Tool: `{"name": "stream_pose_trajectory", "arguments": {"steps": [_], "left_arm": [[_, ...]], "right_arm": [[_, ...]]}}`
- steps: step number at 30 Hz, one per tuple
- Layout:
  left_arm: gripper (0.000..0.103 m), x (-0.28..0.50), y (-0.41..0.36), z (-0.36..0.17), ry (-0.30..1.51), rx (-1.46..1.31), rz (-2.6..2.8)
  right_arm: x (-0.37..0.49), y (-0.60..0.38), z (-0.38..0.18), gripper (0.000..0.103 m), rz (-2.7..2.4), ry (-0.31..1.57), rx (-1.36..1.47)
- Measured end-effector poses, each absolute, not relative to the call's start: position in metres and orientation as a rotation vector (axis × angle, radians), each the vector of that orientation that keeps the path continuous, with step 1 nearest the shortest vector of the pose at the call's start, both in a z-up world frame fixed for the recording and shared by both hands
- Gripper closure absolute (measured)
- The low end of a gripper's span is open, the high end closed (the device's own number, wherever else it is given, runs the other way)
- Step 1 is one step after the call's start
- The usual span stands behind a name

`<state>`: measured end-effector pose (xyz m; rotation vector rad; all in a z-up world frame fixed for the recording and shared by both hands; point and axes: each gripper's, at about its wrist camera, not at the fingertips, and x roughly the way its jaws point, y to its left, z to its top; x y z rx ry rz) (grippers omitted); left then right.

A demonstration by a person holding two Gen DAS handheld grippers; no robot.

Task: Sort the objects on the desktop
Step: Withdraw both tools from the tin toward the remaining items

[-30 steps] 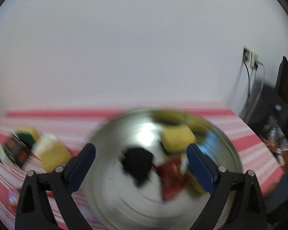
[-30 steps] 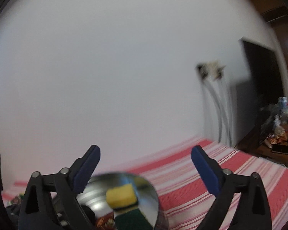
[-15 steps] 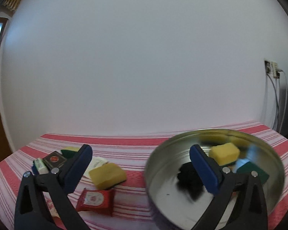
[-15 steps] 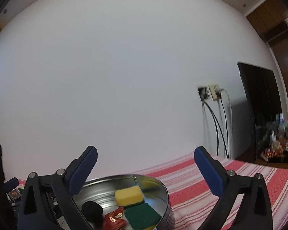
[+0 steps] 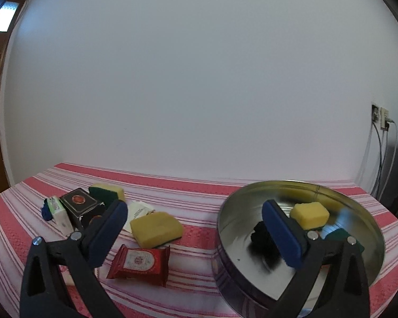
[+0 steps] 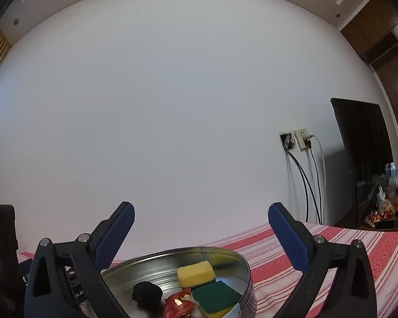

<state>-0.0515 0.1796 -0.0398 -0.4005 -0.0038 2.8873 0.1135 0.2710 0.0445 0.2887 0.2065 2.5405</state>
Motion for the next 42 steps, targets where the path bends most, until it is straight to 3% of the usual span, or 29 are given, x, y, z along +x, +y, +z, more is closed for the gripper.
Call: {"name": "stream_pose_trajectory", "arguments": {"steps": [5,12,20,30,42], "left_arm": [[0.001,-0.042,0.175,-0.039,0.021,-0.394,2.867],[0.001,-0.035,0.174,-0.041,0.051,-0.422,2.831],[0.001,-0.035,0.154,-0.042,-0.018,-0.495,2.835],[0.001,-0.034,0.118,-0.046,0.205,-0.585,2.823],[0.001,-0.062,-0.012,-0.059,-0.024,-0.897,2.824]], "right_arm": [[0.109,0.275,0.042,0.001,2.505,0.310,0.230],[0.121,0.260,0.042,0.001,2.524,0.292,0.333],[0.113,0.251,0.039,0.001,2.535,0.360,0.277],[0.092,0.222,0.041,0.001,2.701,0.340,0.146],[0.069,0.176,0.037,0.001,2.904,0.358,-0.049]]}}
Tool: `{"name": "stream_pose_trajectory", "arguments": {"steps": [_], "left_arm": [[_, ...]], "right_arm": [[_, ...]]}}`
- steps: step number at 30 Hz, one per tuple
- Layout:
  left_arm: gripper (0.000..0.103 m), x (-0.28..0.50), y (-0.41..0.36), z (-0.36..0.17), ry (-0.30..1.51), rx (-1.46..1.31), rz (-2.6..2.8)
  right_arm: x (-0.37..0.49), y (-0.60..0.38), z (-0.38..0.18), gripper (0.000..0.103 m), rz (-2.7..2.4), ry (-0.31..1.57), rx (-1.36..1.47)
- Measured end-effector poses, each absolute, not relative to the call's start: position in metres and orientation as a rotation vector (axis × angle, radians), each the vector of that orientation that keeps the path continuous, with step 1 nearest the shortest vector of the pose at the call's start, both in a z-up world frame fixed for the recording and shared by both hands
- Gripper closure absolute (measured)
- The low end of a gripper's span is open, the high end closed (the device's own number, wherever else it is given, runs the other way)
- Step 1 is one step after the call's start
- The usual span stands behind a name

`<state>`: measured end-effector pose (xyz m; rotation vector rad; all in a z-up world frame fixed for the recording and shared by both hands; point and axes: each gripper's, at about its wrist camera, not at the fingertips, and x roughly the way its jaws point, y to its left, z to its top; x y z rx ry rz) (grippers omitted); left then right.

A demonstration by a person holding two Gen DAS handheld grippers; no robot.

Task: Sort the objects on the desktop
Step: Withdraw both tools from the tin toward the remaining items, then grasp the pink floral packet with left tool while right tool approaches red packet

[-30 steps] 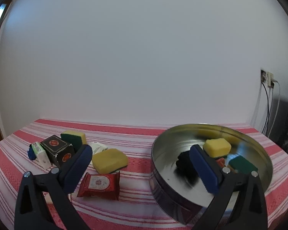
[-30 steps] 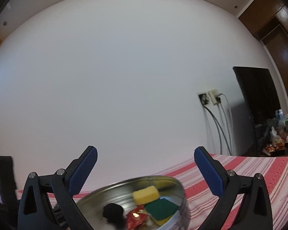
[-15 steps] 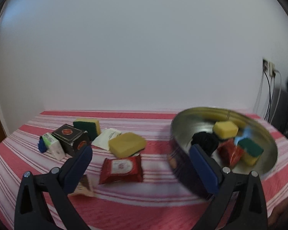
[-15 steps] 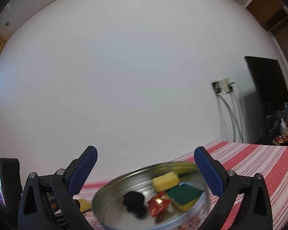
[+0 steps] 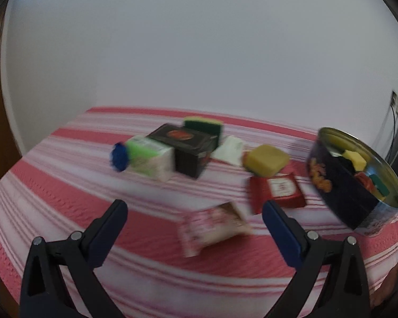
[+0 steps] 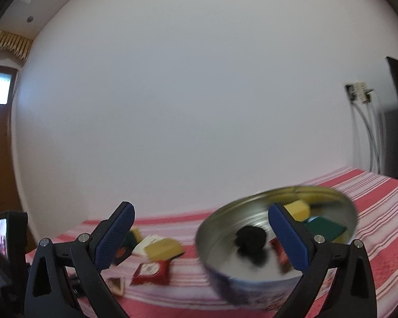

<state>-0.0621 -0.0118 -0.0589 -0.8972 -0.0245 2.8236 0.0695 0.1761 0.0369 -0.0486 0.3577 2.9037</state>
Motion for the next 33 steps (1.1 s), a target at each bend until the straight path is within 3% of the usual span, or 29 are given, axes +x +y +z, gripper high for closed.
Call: {"name": "stream_pose_trajectory", "arguments": {"steps": [5,7,12,21,25,30,33], "left_arm": [[0.001,-0.069,-0.031,-0.059,-0.085,-0.958,2.766],[0.001,-0.073,-0.021,-0.060,0.005,-0.981,2.719],[0.001,-0.076,0.014,-0.066,0.431,-0.985,2.623],[0.001,-0.099,0.036,-0.073,0.690,-0.976,2.315],[0.033,-0.111,0.042,-0.086,0.692,-1.043,2.224],[0.032,-0.126,0.027,-0.082,0.504,-1.114,2.204],[0.045,-0.128,0.016,-0.082,0.368,-1.118,2.222]], "right_arm": [[0.052,0.162,0.032,0.001,2.961,0.344,-0.227],[0.046,0.155,0.031,0.001,2.993,0.319,-0.289],[0.042,0.143,0.029,0.001,3.043,0.255,-0.355],[0.041,0.149,0.025,0.001,3.071,0.344,-0.416],[0.040,0.143,0.026,0.001,3.085,0.309,-0.426],[0.038,0.143,0.026,0.001,3.084,0.301,-0.439],[0.036,0.143,0.025,0.001,3.081,0.304,-0.454]]}}
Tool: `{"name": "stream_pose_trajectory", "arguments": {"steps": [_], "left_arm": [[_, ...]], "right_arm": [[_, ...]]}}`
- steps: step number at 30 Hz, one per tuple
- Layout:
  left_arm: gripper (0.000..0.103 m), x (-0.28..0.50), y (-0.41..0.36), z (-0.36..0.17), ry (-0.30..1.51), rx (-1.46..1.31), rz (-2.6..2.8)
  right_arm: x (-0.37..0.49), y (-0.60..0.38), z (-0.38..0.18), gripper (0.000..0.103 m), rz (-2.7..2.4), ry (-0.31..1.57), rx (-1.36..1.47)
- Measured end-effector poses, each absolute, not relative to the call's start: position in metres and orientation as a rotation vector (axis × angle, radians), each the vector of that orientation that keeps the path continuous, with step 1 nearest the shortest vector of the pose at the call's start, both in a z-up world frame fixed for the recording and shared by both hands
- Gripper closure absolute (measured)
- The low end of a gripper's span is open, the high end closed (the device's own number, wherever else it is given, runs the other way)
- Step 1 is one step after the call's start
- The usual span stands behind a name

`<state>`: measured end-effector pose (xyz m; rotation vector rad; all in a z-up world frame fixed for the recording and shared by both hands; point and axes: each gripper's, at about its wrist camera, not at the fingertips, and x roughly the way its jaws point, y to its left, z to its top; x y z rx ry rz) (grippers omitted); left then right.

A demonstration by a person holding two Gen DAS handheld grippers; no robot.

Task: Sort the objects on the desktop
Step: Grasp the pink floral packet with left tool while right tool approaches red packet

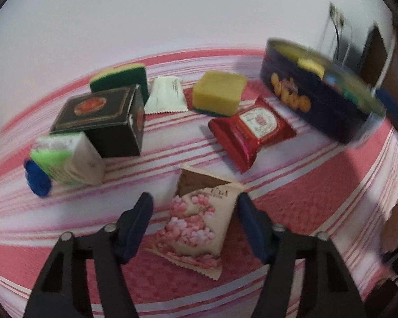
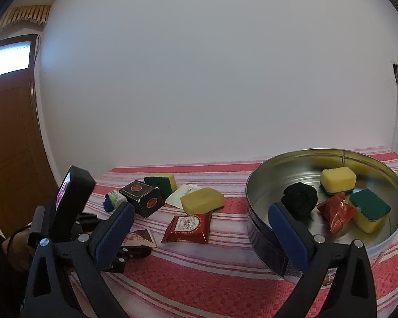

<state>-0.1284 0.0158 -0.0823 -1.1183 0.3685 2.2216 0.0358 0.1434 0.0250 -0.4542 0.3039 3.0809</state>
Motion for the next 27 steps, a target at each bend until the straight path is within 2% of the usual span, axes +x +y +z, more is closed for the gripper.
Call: {"name": "stream_pose_trajectory", "arguments": {"steps": [2,5,9,13,17,27], "left_arm": [[0.061,-0.128,0.012,-0.082,0.343,-1.109,2.253],[0.064,-0.129,0.005,-0.077,0.267,-1.116,2.277],[0.064,-0.121,-0.007,-0.074,0.164,-1.128,2.294],[0.065,-0.105,-0.020,-0.060,0.172,-1.052,2.489],[0.065,-0.094,-0.043,-0.052,0.009,-1.036,2.549],[0.064,-0.074,-0.068,-0.035,-0.052,-0.894,2.766]], "right_arm": [[0.034,0.142,0.024,0.001,3.079,0.292,-0.468],[0.032,0.140,0.024,0.001,3.085,0.267,-0.486],[0.027,0.135,0.023,0.001,3.110,0.239,-0.532],[0.011,0.130,0.019,0.001,3.147,0.273,-0.639],[-0.025,0.116,0.014,0.001,3.116,0.235,-0.832],[-0.104,0.097,-0.022,0.001,2.882,0.114,-1.215]]}}
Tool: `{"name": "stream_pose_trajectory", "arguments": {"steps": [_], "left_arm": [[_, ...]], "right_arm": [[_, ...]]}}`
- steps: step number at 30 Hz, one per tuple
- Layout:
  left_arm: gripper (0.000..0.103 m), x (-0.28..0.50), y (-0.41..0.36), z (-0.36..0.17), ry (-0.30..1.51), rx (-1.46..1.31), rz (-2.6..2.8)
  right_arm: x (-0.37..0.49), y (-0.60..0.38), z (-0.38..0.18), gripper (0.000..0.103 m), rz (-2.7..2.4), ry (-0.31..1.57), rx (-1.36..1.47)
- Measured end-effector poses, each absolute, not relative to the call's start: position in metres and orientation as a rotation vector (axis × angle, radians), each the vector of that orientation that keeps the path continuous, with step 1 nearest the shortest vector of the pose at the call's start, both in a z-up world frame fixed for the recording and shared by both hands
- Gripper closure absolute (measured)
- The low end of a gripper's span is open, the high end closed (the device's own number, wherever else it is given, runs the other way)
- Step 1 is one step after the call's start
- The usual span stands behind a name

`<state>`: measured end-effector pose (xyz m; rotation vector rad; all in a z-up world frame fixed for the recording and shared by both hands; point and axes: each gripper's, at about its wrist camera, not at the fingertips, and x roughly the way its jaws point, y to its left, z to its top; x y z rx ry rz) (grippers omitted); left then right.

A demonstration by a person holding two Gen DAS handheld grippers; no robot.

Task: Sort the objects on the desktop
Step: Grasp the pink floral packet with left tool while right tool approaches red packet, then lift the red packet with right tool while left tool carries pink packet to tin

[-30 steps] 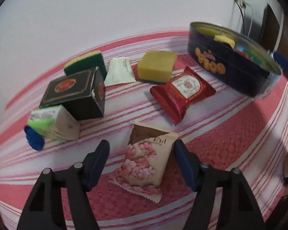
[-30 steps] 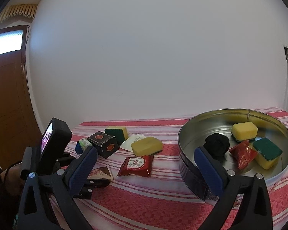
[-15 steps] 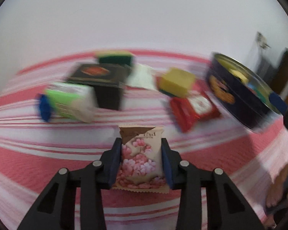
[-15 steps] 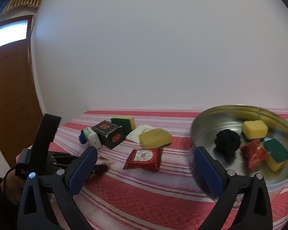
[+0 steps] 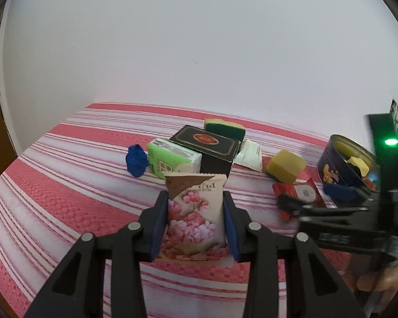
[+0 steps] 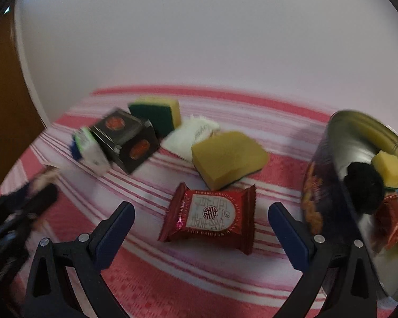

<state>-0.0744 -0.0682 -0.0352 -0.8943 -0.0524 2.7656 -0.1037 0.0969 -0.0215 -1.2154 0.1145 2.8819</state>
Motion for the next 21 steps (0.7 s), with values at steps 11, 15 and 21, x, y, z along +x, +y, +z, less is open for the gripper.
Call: {"name": "stream_pose_trajectory", "arguments": {"steps": [11,15,21], "left_arm": [[0.064,-0.083,-0.062,-0.043,-0.067,-0.912,2.780],[0.063,-0.082,-0.061,-0.042,-0.054,-0.915,2.792],[0.063,-0.083,-0.063,-0.043,-0.061,-0.929,2.817]], "right_arm": [[-0.109,0.099,-0.032,0.042,2.860,0.129,-1.325],[-0.091,0.115,-0.027,0.044,2.939,0.289,-1.295],[-0.047,0.137,-0.009,0.044,3.118,0.519,-1.025]]}}
